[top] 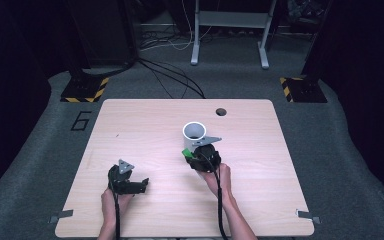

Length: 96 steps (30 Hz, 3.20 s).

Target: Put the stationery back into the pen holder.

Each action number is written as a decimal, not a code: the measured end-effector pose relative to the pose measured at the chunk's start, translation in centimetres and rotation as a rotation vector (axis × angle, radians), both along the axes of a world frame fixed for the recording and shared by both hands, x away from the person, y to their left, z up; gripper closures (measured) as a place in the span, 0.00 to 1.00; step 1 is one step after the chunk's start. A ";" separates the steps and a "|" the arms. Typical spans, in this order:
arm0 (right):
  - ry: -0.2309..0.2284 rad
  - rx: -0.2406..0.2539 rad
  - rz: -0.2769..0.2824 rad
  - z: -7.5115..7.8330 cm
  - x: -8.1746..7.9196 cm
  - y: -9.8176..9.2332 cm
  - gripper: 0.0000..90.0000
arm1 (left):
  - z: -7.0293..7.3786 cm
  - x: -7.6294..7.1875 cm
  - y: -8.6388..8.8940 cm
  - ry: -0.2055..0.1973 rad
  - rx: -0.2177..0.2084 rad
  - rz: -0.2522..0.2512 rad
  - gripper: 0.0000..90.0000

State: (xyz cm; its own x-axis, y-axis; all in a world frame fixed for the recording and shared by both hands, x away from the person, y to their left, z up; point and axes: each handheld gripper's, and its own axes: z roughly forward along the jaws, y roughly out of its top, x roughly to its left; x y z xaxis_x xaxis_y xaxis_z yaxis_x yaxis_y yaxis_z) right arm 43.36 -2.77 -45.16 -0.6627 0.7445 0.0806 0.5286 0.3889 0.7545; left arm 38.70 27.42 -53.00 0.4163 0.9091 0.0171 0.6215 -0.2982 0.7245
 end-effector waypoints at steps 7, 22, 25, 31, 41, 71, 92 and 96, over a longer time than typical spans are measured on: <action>-0.030 0.026 -0.042 0.4 -0.1 -2.1 0.74 | -0.1 0.0 -0.1 -0.007 -0.009 0.008 0.04; -0.048 0.073 -0.143 0.8 0.7 -5.4 0.74 | -0.1 0.0 -0.1 -0.007 -0.009 0.008 0.04; -0.059 0.074 -0.145 0.8 1.0 -5.7 0.74 | 0.0 0.0 -0.1 0.003 -0.007 0.004 0.04; -0.087 0.083 -0.165 1.2 1.3 -6.3 0.74 | 0.0 0.0 -0.1 0.000 -0.008 0.006 0.05; -0.136 0.112 -0.204 2.2 2.1 -6.7 0.74 | 0.0 -0.1 -0.1 0.005 -0.007 0.001 0.05; -0.253 0.158 -0.200 4.9 3.5 -5.8 0.74 | 0.0 -0.1 -0.1 0.005 -0.014 0.003 0.05; -0.315 0.164 -0.183 6.4 4.6 -4.9 0.74 | 0.0 -0.1 -0.1 0.005 -0.014 0.002 0.05; -0.316 0.167 -0.182 6.5 4.9 -4.6 0.74 | 0.0 -0.1 -0.1 0.005 -0.015 0.002 0.05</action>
State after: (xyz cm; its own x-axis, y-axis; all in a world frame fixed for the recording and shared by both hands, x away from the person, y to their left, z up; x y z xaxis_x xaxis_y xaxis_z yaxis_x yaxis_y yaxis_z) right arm 48.31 -7.39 -38.68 -0.5327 0.8460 0.0233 0.3092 0.1690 0.9359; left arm 38.63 27.32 -53.00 0.4144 0.9101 0.0017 0.6255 -0.2862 0.7258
